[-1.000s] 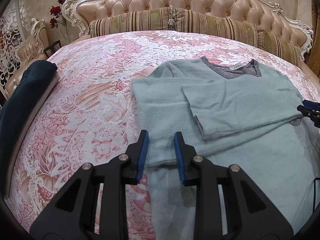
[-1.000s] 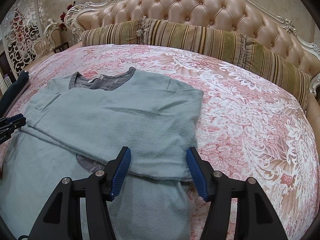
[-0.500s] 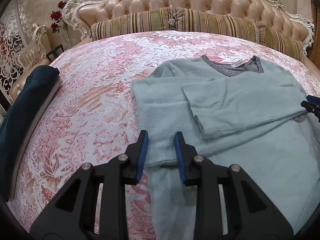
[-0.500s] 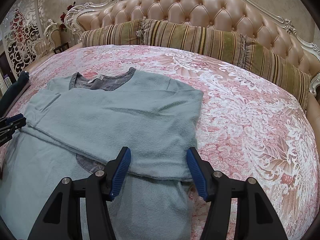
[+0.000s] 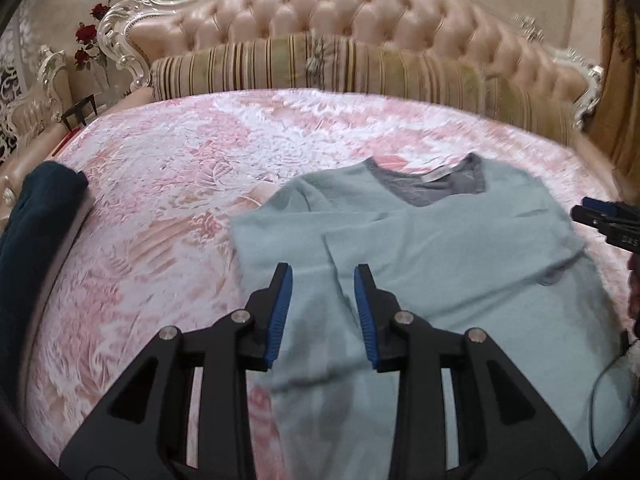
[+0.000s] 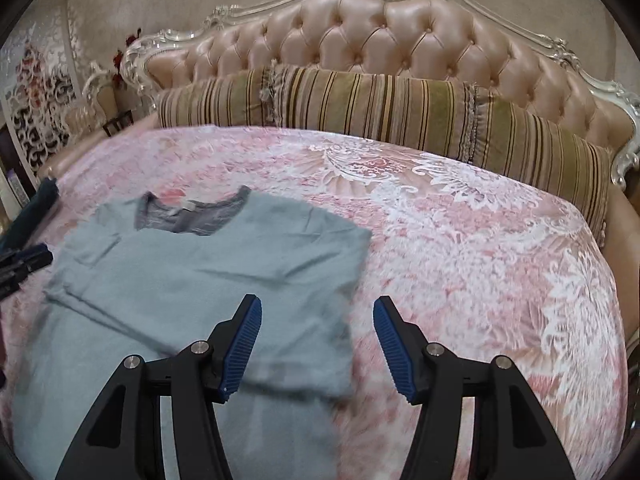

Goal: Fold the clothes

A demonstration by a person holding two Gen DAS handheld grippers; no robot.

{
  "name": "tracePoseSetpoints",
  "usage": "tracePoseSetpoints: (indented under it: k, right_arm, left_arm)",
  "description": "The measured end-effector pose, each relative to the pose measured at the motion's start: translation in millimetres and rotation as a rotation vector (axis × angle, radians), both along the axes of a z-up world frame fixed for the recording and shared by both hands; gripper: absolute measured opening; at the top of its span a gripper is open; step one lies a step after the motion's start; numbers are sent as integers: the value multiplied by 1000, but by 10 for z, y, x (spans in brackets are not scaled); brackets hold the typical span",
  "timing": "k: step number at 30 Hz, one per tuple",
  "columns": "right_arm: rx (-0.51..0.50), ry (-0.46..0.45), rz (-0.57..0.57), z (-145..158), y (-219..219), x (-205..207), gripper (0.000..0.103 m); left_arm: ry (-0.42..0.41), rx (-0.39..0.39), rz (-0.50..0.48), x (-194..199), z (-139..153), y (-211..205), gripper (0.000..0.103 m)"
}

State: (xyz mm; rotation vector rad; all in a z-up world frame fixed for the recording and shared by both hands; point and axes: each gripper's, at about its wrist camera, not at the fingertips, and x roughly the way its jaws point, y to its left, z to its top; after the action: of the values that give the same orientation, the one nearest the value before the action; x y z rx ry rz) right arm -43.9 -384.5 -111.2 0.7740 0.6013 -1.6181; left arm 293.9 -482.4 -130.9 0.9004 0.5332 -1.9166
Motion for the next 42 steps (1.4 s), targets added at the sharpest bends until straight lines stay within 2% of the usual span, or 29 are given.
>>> tracePoseSetpoints:
  k: [2,5,8,10,14,17,20,23,25,28,33,35,37,42]
  right_arm:
    - [63,17,13,-143,-144,-24,59]
    - [103,30,27,-258,-190,-45,60]
    - [112,18,35,-268,-195,-78,60]
    - [107,4,29,-198,-126,-115,60]
    - [66,12,8,48,365,-170,60]
    - [40,42,23,176,953,-72,61]
    - [26,40,10,246,1555,24,69]
    - [44,41,-5,202,1909,113,72]
    - [53,23,-4,150,1965,178,72]
    - [62,3,16,68,1891,339,72]
    - [122,20,85,-131,1804,718,72]
    - [147,37,95,-210,1875,814,72]
    - [151,44,90,-234,1973,829,74]
    - [144,53,65,-175,2178,807,74]
  left_arm:
    - [-17,15,-29,-106,-12,-95,35]
    - [-64,34,-23,-123,-136,-142,36]
    - [-69,41,-21,-83,-142,-143,43]
    - [-32,52,-19,41,-43,-57,43]
    - [23,41,-24,402,211,344,44]
    - [85,41,-17,790,350,847,50]
    - [144,27,-21,1168,401,1460,52]
    - [158,-1,-11,1313,315,1751,52]
    - [166,-19,-5,1408,257,1943,52]
    - [128,-3,3,1303,69,1937,37]
    - [95,15,-4,1157,-169,2074,37]
    - [92,56,3,1158,-304,2116,36]
    - [85,16,-5,1153,-313,2189,37]
    - [90,18,-1,1198,-274,2256,37]
